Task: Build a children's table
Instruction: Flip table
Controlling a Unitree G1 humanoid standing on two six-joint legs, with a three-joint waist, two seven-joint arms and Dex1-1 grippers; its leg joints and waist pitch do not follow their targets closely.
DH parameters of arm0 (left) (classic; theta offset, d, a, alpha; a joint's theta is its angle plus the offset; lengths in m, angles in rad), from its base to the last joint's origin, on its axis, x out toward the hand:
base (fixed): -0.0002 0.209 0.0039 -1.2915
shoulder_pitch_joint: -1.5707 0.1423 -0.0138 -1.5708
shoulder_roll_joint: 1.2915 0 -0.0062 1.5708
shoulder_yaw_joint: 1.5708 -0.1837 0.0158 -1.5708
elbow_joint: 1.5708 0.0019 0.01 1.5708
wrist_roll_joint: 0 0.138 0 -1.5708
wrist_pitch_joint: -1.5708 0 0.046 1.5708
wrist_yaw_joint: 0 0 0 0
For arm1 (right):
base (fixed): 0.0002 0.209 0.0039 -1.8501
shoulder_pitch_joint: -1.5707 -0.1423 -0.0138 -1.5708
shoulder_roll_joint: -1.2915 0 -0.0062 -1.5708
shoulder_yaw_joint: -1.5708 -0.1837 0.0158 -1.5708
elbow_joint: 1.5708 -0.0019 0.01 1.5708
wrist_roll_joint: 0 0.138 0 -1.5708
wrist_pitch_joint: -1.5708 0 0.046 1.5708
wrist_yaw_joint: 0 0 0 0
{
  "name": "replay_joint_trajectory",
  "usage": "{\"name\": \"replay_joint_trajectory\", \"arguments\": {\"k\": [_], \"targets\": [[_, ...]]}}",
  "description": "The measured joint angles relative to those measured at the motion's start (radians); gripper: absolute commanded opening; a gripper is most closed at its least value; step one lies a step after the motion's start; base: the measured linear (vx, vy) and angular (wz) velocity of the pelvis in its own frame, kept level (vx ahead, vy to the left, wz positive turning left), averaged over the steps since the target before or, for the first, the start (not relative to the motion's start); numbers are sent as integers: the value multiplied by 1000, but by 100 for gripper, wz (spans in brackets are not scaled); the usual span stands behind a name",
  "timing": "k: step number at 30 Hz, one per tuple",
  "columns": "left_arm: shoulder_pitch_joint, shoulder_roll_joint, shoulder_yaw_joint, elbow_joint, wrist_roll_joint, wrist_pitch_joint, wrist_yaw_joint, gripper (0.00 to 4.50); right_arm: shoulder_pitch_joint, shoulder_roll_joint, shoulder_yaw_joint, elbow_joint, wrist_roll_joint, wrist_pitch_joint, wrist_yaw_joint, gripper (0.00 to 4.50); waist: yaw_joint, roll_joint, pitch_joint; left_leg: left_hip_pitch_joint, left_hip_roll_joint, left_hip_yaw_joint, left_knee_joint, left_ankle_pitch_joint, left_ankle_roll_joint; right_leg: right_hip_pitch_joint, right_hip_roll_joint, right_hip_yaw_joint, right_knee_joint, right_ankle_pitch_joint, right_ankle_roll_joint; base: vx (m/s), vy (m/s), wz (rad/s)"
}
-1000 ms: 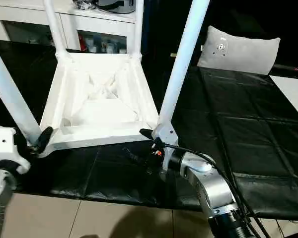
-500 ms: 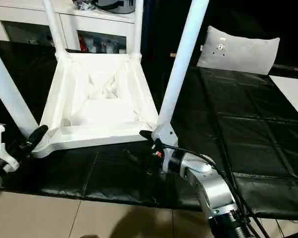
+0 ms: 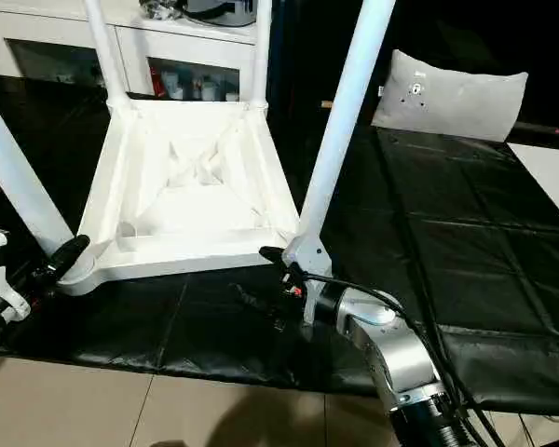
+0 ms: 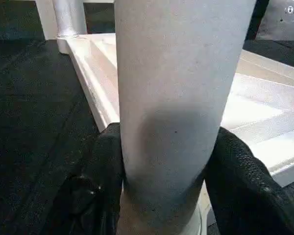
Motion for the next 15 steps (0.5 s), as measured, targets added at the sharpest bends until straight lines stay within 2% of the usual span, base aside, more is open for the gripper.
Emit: {"name": "replay_joint_trajectory", "arguments": {"k": [7,10,12,15], "targets": [[-4,-121,16,-85,-42,103,113,201,-35,24,-10,45,-25,-2,-75,450,3,1,1,0,0,0,0,1,-1,0,0,0,0,1,-2,0,0,0],[20,-195,16,-199,-109,206,187,201,-35,23,-16,46,-28,10,-85,450,9,6,3,-1,0,1,1,1,-1,-1,-1,0,0,1,-2,0,0,0],[26,-241,16,-252,-172,256,216,201,-35,26,-16,47,-28,15,-88,450,20,12,3,-1,0,2,0,2,0,-2,-1,0,1,1,-1,0,0,0],[23,-293,12,-267,-277,312,232,202,-35,35,-20,50,-24,27,-97,450,31,10,3,-1,0,3,-2,6,1,-1,-1,0,1,1,-2,0,0,0]]}}
